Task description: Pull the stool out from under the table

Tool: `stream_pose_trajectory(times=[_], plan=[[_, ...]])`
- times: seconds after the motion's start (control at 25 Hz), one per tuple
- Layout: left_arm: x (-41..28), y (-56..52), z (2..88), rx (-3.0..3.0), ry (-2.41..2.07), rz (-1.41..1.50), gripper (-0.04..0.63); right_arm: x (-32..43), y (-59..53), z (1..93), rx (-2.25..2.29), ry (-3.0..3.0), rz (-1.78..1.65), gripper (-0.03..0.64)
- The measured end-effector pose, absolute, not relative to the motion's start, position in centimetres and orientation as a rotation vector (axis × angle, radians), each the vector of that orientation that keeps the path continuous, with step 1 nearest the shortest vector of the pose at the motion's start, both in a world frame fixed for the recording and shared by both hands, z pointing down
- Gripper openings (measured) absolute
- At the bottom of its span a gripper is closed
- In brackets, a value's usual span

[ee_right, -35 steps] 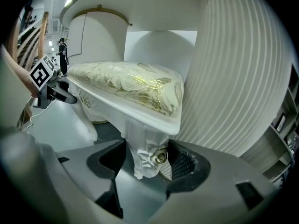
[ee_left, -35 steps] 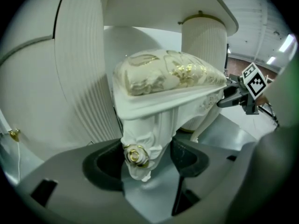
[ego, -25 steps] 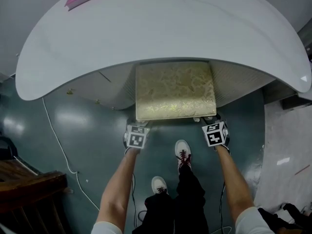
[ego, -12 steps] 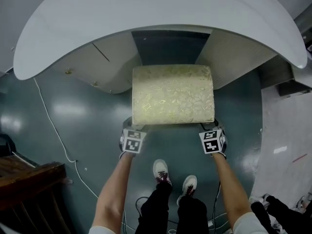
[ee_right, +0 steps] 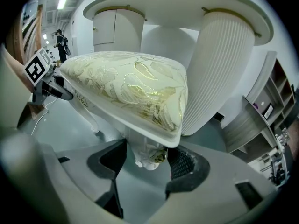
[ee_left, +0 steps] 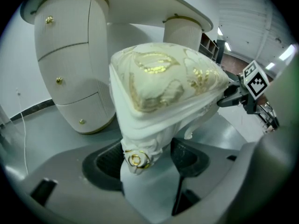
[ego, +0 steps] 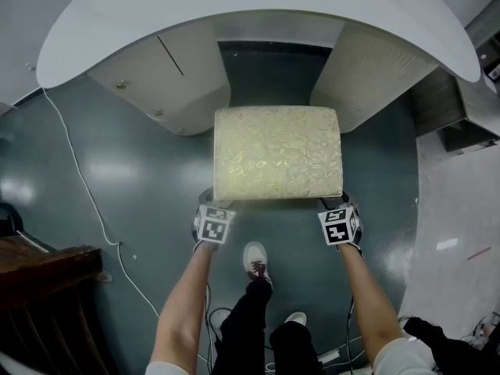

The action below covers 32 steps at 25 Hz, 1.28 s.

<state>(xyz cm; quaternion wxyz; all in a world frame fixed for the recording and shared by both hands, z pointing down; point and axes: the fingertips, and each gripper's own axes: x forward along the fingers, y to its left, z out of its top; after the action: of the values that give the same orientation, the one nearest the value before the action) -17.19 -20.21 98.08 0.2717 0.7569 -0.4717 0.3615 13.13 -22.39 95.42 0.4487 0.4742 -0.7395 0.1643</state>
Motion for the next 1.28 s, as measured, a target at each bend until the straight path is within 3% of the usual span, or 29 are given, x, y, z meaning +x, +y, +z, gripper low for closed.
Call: stream_pose_trajectory(times=[1.28], plan=[[-17.8, -3.1, 96.7, 1.886, -1.246, 1.081, 0.308, 17.6, -7.0, 91.9, 1.035, -1.693, 0.501, 0.281]])
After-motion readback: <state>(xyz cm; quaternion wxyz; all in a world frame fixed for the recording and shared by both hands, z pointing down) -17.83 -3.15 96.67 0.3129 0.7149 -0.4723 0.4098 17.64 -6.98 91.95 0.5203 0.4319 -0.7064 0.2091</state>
